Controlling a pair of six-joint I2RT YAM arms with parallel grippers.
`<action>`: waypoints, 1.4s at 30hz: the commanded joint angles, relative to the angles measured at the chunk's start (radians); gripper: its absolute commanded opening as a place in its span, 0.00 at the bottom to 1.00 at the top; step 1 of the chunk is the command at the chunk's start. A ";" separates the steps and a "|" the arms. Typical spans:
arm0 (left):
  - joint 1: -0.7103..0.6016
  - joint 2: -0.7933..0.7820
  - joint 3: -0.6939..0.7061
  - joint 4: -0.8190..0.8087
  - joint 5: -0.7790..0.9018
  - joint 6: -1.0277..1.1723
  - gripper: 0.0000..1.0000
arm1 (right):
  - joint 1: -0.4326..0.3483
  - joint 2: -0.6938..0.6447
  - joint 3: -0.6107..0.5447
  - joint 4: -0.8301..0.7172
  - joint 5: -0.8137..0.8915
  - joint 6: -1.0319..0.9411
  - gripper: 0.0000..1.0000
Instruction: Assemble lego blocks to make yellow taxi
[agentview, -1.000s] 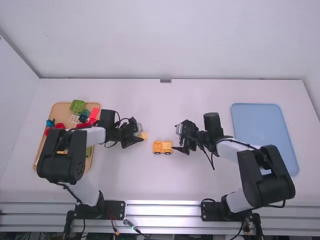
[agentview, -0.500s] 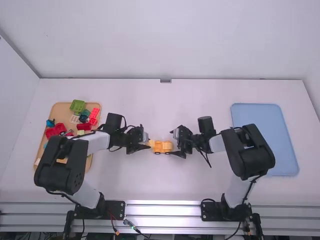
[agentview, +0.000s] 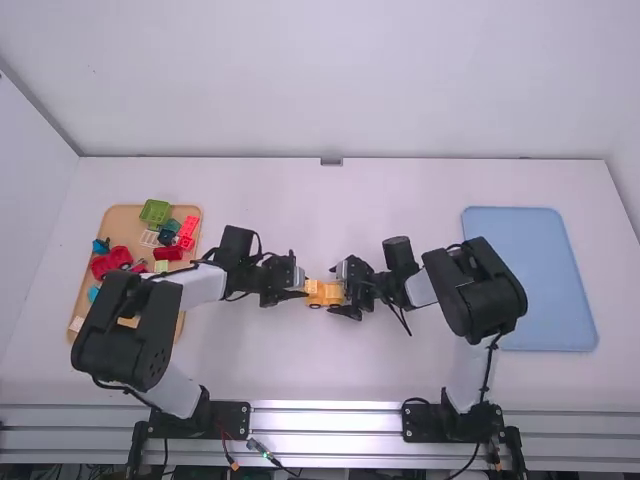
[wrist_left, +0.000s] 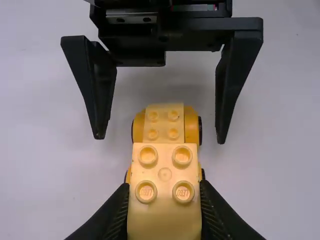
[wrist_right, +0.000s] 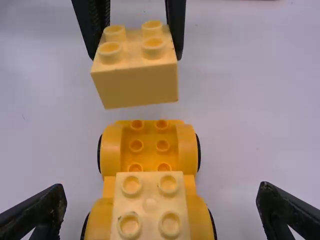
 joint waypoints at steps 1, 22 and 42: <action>-0.003 -0.006 -0.006 0.007 0.011 -0.024 0.11 | 0.000 0.015 0.014 -0.001 -0.007 0.006 0.94; -0.024 0.095 -0.006 0.108 0.015 -0.080 0.18 | 0.031 0.015 0.014 -0.020 0.068 0.006 0.85; -0.071 0.136 -0.006 0.142 -0.039 -0.084 0.22 | 0.044 0.015 0.071 -0.167 0.067 -0.055 0.59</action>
